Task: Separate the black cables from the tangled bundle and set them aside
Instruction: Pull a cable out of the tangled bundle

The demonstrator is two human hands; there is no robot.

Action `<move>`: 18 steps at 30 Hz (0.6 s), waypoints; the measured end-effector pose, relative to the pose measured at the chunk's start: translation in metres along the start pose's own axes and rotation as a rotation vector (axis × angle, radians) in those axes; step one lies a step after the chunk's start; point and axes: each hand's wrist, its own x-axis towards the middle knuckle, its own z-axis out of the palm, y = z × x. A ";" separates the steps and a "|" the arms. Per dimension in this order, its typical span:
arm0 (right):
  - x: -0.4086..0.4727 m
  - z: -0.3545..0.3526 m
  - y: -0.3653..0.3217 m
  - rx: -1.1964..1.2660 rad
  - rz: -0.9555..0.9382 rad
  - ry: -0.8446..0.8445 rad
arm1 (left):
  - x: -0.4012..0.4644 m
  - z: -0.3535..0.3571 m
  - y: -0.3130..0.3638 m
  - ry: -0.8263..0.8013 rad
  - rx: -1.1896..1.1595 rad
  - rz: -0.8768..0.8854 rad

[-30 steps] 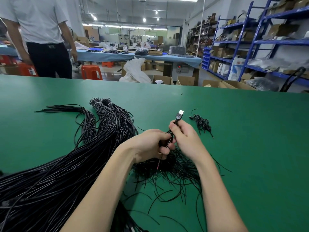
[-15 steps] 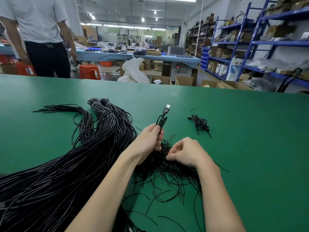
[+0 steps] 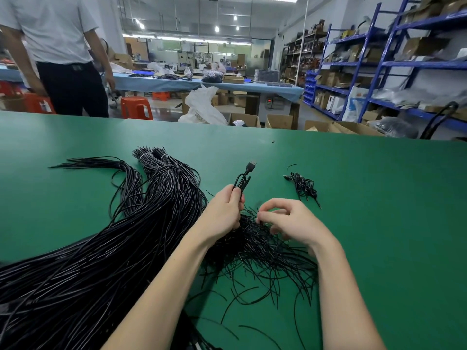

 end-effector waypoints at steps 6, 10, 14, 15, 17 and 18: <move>0.002 0.004 0.004 0.277 0.000 0.086 | -0.001 0.000 0.000 -0.029 -0.003 -0.011; 0.003 0.008 0.006 0.369 -0.041 0.120 | -0.001 0.000 0.001 -0.038 0.000 -0.012; 0.003 0.016 0.000 0.388 -0.130 0.138 | -0.002 0.002 0.000 -0.045 0.024 -0.002; 0.003 0.016 -0.001 0.399 -0.163 0.146 | -0.002 0.003 0.000 -0.050 0.024 0.001; 0.002 0.017 -0.006 0.410 -0.209 0.113 | -0.002 0.004 -0.001 -0.058 0.029 0.006; 0.002 0.018 -0.008 0.408 -0.221 0.088 | -0.002 0.004 -0.001 -0.062 0.039 0.008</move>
